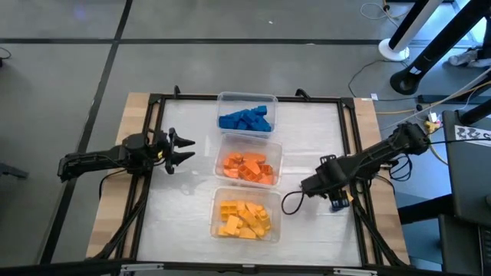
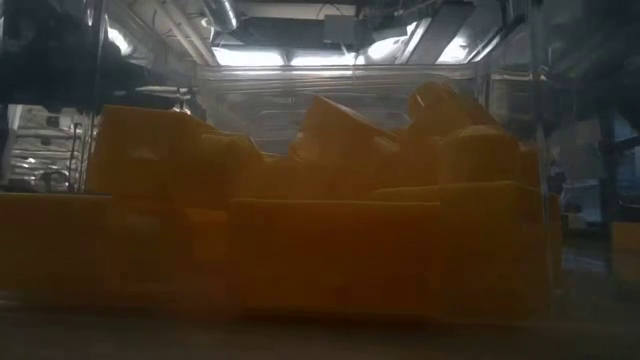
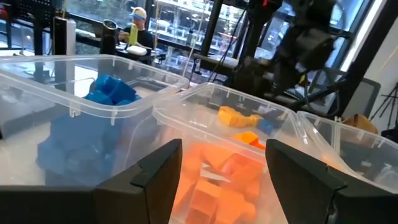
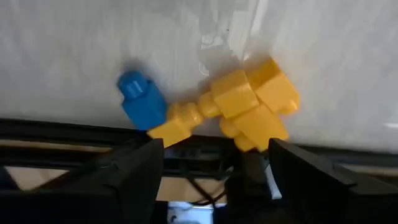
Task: Sort blocks
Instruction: Put the yellow game piece into the bottom transparent bin
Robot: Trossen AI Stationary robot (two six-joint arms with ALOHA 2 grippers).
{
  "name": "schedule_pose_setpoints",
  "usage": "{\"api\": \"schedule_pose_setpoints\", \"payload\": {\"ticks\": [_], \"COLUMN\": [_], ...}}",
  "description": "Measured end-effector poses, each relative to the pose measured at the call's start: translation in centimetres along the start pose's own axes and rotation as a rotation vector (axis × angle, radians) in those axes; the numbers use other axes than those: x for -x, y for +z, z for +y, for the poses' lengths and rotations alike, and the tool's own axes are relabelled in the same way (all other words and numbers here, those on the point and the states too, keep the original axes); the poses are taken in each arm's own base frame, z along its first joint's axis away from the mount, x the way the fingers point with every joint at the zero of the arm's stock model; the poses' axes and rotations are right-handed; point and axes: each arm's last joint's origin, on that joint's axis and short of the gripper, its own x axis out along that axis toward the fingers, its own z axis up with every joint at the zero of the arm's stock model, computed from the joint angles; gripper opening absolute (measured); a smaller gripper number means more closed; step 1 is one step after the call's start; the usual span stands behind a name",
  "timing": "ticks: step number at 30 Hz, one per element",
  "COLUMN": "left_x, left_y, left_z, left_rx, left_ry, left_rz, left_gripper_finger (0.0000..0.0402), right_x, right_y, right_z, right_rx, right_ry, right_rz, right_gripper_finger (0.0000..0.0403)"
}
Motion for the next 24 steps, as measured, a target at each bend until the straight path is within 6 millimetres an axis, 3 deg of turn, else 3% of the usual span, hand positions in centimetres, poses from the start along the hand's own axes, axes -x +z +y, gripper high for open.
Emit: {"api": "schedule_pose_setpoints", "payload": {"ticks": [9,15,24], "left_x": [0.0,0.0,0.0], "left_y": [0.0,0.0,0.0], "left_z": [0.0,0.0,0.0], "left_rx": [0.007,0.008,0.007], "left_ry": [-0.011,-0.010,-0.011], "left_rz": [0.004,0.005,0.006], "left_gripper_finger": [0.0221,0.0221,0.0221], "right_x": [-5.1,-7.2,-8.8], "right_y": [1.2,0.5,0.7], "right_z": [-2.8,-3.2,-3.3], "right_rx": [0.080,-0.164,-0.370], "right_ry": [0.152,0.168,0.164], "right_rz": [0.006,0.094,0.078], "right_gripper_finger": [0.0287,0.0287,0.0287]}}
